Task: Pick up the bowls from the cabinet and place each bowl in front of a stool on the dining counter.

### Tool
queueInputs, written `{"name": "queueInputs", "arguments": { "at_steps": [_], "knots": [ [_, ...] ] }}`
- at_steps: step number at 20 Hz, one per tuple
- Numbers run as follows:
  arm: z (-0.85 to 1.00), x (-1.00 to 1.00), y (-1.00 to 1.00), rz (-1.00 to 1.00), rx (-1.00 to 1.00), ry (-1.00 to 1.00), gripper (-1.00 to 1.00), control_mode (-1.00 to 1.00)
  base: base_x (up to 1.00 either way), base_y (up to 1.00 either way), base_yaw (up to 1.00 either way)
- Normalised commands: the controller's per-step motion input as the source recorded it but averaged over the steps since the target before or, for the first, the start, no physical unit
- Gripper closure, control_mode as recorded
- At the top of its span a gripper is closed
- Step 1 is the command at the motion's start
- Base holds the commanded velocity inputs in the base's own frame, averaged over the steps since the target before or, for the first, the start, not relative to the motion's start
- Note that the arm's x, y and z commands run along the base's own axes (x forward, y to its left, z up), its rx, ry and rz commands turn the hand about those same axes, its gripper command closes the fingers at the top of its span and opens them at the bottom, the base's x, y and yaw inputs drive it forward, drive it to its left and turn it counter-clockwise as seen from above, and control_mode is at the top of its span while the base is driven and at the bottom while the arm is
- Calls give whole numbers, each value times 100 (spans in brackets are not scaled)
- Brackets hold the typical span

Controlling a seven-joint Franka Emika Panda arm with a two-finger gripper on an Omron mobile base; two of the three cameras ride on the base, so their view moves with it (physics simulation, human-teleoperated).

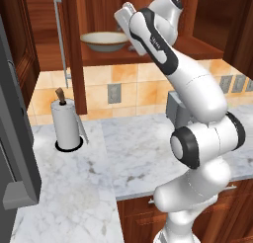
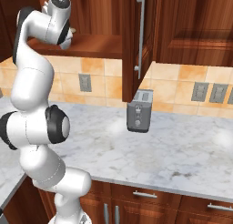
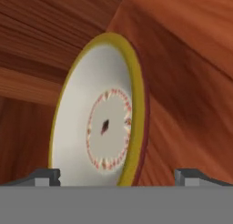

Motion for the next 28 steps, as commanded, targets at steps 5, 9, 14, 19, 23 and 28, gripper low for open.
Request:
{"name": "queueInputs", "arguments": {
  "at_steps": [5,9,14,19,23,28],
  "knots": [
    [-5,28,20,0,0,0,-100,-100,0,0,0],
    [-12,19,15,0,0,0,-100,-100,0,0,0],
    [-6,16,14,0,0,0,100,-100,0,0,0],
    [0,13,4,0,0,0,100,-100,0,0,0],
    [1,1,0,0,0,0,100,-100,0,0,0],
    [13,0,0,-4,0,0,100,-100,0,0,0]
  ]
}}
